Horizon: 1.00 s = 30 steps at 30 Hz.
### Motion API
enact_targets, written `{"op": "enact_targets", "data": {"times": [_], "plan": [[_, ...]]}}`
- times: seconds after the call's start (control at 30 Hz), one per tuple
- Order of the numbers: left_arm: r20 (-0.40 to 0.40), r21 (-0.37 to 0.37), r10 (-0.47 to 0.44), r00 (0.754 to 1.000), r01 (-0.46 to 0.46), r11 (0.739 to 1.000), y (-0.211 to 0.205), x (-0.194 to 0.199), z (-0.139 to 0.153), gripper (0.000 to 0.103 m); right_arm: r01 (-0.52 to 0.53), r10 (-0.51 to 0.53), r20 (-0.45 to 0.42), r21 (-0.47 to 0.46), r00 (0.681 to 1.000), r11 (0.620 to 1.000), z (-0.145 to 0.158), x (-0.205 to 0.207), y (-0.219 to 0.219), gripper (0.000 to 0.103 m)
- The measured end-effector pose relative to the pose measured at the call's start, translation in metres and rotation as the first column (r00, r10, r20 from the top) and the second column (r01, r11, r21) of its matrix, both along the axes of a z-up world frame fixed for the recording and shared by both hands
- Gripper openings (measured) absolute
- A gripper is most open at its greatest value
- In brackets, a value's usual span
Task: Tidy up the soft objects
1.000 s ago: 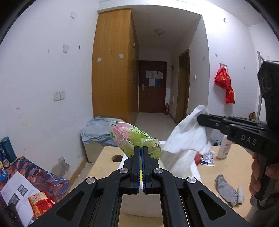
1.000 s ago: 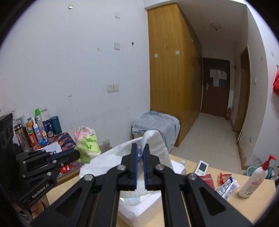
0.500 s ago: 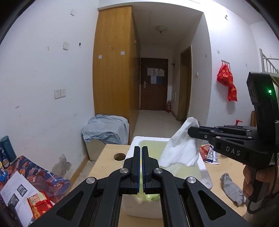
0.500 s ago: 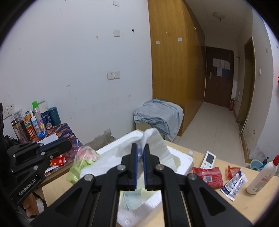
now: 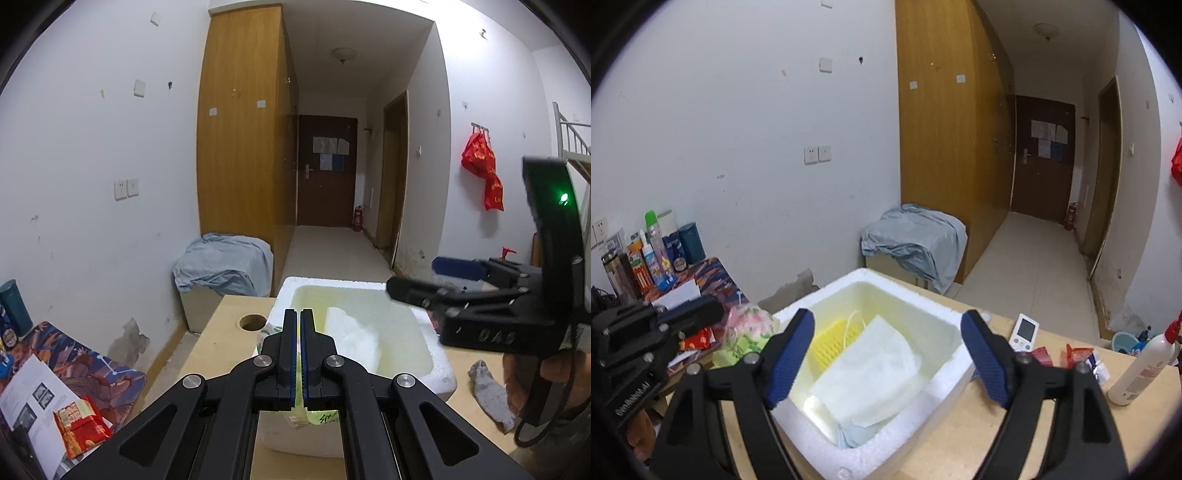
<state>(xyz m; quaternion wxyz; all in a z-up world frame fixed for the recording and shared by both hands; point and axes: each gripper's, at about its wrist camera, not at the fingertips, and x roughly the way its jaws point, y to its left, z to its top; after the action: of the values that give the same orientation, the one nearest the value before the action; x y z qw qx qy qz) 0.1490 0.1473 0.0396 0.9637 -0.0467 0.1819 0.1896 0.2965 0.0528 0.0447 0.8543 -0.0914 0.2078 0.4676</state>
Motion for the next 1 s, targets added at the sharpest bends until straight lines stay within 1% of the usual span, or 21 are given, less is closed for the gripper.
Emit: {"op": "enact_targets", "data": {"times": [0.23, 0.3, 0.33, 0.4, 0.47, 0.5, 0.53, 0.6, 0.63, 0.77, 1.0], "plan": [[0.001, 0.0, -0.004, 1.0, 0.004, 1.0, -0.004, -0.003, -0.001, 0.002, -0.005, 0.005, -0.013, 0.024, 1.0, 1.0, 0.003, 0.0, -0.009, 0.085], [-0.002, 0.006, -0.007, 1.0, 0.007, 1.0, -0.006, -0.003, -0.001, 0.005, -0.009, 0.009, -0.006, 0.021, 1.0, 1.0, 0.004, -0.003, -0.009, 0.085], [-0.005, 0.007, -0.009, 1.0, 0.009, 1.0, -0.006, -0.002, -0.002, 0.008, -0.011, 0.011, -0.002, 0.022, 1.0, 1.0, 0.004, -0.005, -0.009, 0.085], [-0.02, 0.0, -0.006, 1.0, 0.006, 1.0, -0.006, -0.001, -0.003, 0.023, -0.014, 0.014, 0.002, 0.024, 1.0, 1.0, 0.004, -0.007, -0.009, 0.085], [-0.033, -0.013, -0.003, 0.999, 0.003, 1.0, -0.006, 0.001, -0.006, 0.07, -0.015, 0.015, 0.005, 0.028, 1.0, 0.999, 0.005, -0.008, -0.012, 0.085], [-0.031, -0.017, 0.0, 1.0, -0.001, 1.0, -0.006, 0.0, -0.006, 0.078, -0.017, 0.016, 0.004, 0.031, 1.0, 0.999, 0.005, -0.007, -0.014, 0.085], [-0.02, -0.017, 0.006, 1.0, -0.006, 1.0, -0.007, -0.002, -0.006, 0.081, -0.017, 0.017, 0.004, 0.032, 1.0, 0.999, 0.005, -0.007, -0.014, 0.085], [0.004, -0.009, 0.019, 1.0, -0.019, 1.0, -0.009, -0.006, -0.005, 0.081, -0.016, 0.016, 0.003, 0.033, 1.0, 0.999, 0.004, -0.007, -0.015, 0.085], [0.0, -0.011, 0.019, 1.0, -0.019, 1.0, -0.009, -0.006, -0.005, 0.081, -0.018, 0.018, 0.002, 0.035, 1.0, 0.999, 0.004, -0.007, -0.015, 0.085], [-0.053, -0.055, 0.017, 0.998, -0.02, 0.998, -0.006, 0.002, -0.015, 0.081, -0.018, 0.017, 0.007, 0.039, 1.0, 0.999, 0.005, -0.009, -0.014, 0.085], [-0.093, -0.086, 0.033, 0.995, -0.041, 0.995, -0.001, 0.012, -0.026, 0.081, -0.018, 0.017, 0.009, 0.038, 1.0, 0.999, 0.005, -0.01, -0.015, 0.085]]}}
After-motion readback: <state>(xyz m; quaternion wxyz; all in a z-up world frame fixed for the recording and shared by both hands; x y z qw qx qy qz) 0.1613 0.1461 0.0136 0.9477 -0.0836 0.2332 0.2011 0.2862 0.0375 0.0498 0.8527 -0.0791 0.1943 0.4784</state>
